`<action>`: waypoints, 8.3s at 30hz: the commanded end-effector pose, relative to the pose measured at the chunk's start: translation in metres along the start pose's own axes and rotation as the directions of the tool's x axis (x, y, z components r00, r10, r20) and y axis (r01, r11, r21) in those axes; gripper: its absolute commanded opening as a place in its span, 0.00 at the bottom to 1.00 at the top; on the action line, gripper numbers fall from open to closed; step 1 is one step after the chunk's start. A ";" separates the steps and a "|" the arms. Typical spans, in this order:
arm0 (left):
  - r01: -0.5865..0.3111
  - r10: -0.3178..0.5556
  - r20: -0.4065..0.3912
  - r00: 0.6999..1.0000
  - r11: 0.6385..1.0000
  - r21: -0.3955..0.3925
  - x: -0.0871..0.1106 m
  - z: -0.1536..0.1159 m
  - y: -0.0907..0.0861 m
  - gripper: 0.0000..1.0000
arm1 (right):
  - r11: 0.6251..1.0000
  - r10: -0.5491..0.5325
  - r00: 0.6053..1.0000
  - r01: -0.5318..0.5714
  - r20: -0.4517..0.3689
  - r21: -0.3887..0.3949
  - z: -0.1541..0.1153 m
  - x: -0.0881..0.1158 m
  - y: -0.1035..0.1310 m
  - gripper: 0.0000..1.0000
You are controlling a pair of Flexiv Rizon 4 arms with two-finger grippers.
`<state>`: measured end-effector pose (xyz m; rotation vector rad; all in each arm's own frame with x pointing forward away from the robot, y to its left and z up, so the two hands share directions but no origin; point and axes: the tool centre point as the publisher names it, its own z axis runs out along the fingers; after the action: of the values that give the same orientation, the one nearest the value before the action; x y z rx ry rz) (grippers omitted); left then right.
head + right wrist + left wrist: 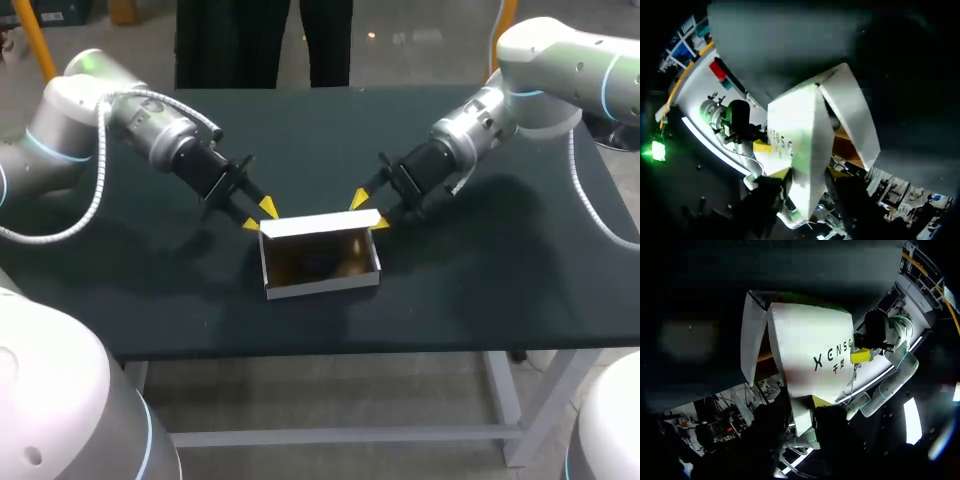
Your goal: Assemble the packaging by folding the flat box into shape, placing the metal phone stand inside, and closing the box properly
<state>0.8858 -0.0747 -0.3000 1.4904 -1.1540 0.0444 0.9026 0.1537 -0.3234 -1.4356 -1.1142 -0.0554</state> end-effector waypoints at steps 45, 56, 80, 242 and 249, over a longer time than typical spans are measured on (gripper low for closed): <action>-0.007 0.007 0.074 0.997 1.000 -0.007 -0.004 0.012 -0.004 0.32 | 1.000 0.000 1.000 0.000 0.015 0.016 0.003 -0.007 0.003 0.36; -0.022 0.022 0.084 0.996 1.000 0.001 -0.012 0.018 -0.004 0.34 | 1.000 0.000 0.999 -0.001 0.033 0.019 0.009 -0.016 0.005 0.38; -0.054 0.047 0.133 0.990 0.997 0.048 -0.022 0.023 0.002 0.38 | 1.000 -0.001 0.996 0.000 0.093 0.007 0.014 -0.028 0.009 0.44; -0.720 0.633 0.646 -0.427 0.195 -0.666 -0.003 0.050 0.032 1.00 | 0.989 -0.010 0.967 0.046 0.254 -0.139 0.016 -0.029 0.011 0.51; -0.698 0.638 0.633 -0.439 0.202 -0.687 -0.001 0.051 0.023 1.00 | 0.989 -0.010 0.967 0.046 0.254 -0.139 0.016 -0.029 0.011 0.51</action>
<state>0.8377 -0.1045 -0.2982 0.1636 -3.1384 0.1246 0.8854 0.1520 -0.3530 -1.5879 -1.3617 0.0265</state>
